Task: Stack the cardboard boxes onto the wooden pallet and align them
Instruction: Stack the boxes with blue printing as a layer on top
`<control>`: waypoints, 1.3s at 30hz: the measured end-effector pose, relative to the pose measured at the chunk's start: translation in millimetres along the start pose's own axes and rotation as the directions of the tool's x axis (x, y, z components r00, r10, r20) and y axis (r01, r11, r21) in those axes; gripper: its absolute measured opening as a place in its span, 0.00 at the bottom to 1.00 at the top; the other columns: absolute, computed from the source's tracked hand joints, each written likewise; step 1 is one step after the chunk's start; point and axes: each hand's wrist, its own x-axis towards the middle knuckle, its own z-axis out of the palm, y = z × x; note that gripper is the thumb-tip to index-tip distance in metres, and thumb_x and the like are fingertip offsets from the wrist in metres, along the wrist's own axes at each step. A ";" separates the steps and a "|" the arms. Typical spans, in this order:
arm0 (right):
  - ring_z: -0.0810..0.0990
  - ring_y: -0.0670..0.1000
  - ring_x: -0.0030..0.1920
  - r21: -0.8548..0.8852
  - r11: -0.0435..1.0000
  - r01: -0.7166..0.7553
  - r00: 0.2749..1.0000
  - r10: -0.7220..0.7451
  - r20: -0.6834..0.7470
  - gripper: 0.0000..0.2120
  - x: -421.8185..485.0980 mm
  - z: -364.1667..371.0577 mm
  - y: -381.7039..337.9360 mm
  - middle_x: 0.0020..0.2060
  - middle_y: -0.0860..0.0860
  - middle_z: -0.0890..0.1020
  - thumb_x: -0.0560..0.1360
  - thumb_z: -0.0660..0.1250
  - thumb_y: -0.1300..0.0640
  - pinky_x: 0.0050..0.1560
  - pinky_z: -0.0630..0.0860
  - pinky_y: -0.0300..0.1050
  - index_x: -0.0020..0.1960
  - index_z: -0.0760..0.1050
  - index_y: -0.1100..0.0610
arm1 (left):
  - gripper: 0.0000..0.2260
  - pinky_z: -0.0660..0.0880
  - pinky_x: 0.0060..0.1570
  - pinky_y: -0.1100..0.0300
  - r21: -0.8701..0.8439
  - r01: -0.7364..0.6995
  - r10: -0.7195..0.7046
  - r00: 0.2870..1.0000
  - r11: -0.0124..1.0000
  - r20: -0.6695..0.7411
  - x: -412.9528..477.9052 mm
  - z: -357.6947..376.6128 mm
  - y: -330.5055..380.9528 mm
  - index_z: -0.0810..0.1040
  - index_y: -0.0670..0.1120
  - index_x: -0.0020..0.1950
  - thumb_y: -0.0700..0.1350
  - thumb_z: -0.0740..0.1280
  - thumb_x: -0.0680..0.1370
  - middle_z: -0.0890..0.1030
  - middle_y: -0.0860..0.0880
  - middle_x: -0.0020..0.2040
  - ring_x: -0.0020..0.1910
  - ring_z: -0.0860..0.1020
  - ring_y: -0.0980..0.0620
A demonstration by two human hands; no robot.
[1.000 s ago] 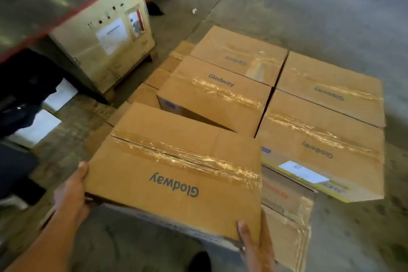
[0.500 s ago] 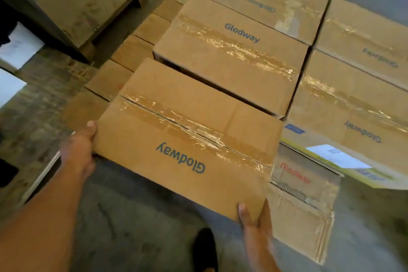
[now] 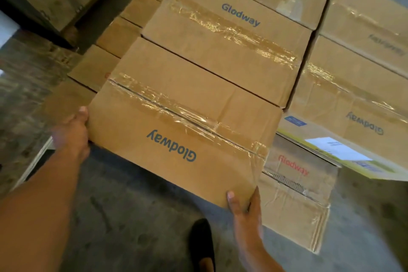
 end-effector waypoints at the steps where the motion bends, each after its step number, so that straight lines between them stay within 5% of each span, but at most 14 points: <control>1: 0.71 0.53 0.66 -0.018 1.000 -0.003 1.000 0.003 0.004 0.35 -1.2 0.1 -0.6 0.65 0.46 0.72 0.79 0.67 0.46 0.67 0.66 0.52 0.81 0.53 0.43 | 0.21 0.76 0.62 0.43 0.035 -0.012 0.012 1.000 0.999 -0.019 -3.5 1.0 -0.6 0.82 0.53 0.55 0.65 0.71 0.70 0.83 0.52 0.58 0.58 0.81 0.50; 5: 0.68 0.55 0.73 -0.106 0.994 0.039 0.998 -0.034 0.048 0.36 -0.4 -5.9 -1.2 0.73 0.49 0.70 0.80 0.65 0.44 0.70 0.65 0.51 0.81 0.51 0.45 | 0.20 0.75 0.59 0.54 0.310 -0.120 0.173 0.974 0.943 -0.148 -35.1 13.4 16.8 0.80 0.46 0.65 0.56 0.68 0.79 0.82 0.45 0.59 0.59 0.80 0.45; 7: 0.70 0.55 0.72 -0.140 0.987 0.084 0.994 -0.074 0.078 0.35 1.6 -13.6 -5.5 0.72 0.48 0.71 0.80 0.65 0.44 0.68 0.67 0.51 0.81 0.53 0.46 | 0.21 0.75 0.59 0.51 0.474 -0.165 0.287 0.937 0.865 -0.198 -59.8 20.1 29.5 0.78 0.44 0.69 0.53 0.67 0.79 0.81 0.39 0.62 0.62 0.79 0.40; 11: 0.64 0.59 0.76 -0.150 0.979 0.138 0.990 -0.138 0.008 0.35 8.9 -44.9 -28.3 0.78 0.52 0.65 0.81 0.62 0.41 0.73 0.64 0.57 0.82 0.50 0.47 | 0.21 0.70 0.65 0.45 0.650 -0.365 0.483 0.876 0.666 -0.003 -140.7 42.8 42.8 0.76 0.41 0.71 0.50 0.65 0.81 0.77 0.35 0.67 0.66 0.74 0.36; 13: 0.59 0.59 0.79 -0.184 0.965 0.185 0.980 -0.196 -0.045 0.34 8.3 -74.6 -46.3 0.80 0.53 0.60 0.82 0.61 0.42 0.75 0.58 0.56 0.82 0.51 0.48 | 0.20 0.67 0.67 0.50 0.629 -0.556 0.574 0.793 0.544 0.204 -191.0 54.8 42.0 0.76 0.41 0.71 0.50 0.66 0.81 0.76 0.37 0.68 0.68 0.73 0.39; 17: 0.59 0.58 0.79 -0.232 0.920 0.316 0.929 -0.350 -0.123 0.32 1.8 -154.2 -76.1 0.80 0.52 0.61 0.81 0.61 0.41 0.74 0.61 0.56 0.81 0.56 0.49 | 0.21 0.70 0.65 0.53 0.569 -0.697 0.577 0.702 0.437 0.417 -292.1 77.8 48.8 0.76 0.42 0.70 0.53 0.66 0.81 0.77 0.41 0.68 0.68 0.74 0.42; 25: 0.70 0.62 0.71 -0.285 0.847 0.448 0.792 -0.524 -0.313 0.29 -54.2 -389.3 -77.6 0.74 0.56 0.69 0.82 0.60 0.41 0.67 0.68 0.55 0.78 0.63 0.52 | 0.24 0.70 0.68 0.52 0.465 -0.847 0.612 0.516 0.259 0.599 -539.9 127.1 65.9 0.73 0.45 0.73 0.56 0.65 0.81 0.75 0.44 0.72 0.70 0.73 0.43; 31: 0.69 0.61 0.71 -0.286 0.873 0.396 0.707 -0.488 -0.512 0.28 -91.8 -589.9 -40.7 0.71 0.60 0.72 0.82 0.59 0.40 0.68 0.66 0.54 0.77 0.64 0.53 | 0.26 0.70 0.67 0.52 0.275 -0.952 0.615 0.296 0.131 0.731 -730.6 201.8 53.9 0.75 0.43 0.72 0.58 0.65 0.80 0.76 0.43 0.71 0.66 0.76 0.40; 39: 0.71 0.63 0.68 -0.009 0.947 0.321 0.553 -0.195 -0.810 0.29 -84.9 -791.7 26.8 0.73 0.57 0.69 0.80 0.57 0.37 0.67 0.69 0.57 0.77 0.63 0.48 | 0.29 0.70 0.66 0.49 -0.008 -0.988 0.503 -0.084 -0.151 0.860 -920.1 353.3 53.9 0.72 0.48 0.75 0.61 0.65 0.78 0.75 0.43 0.72 0.69 0.73 0.38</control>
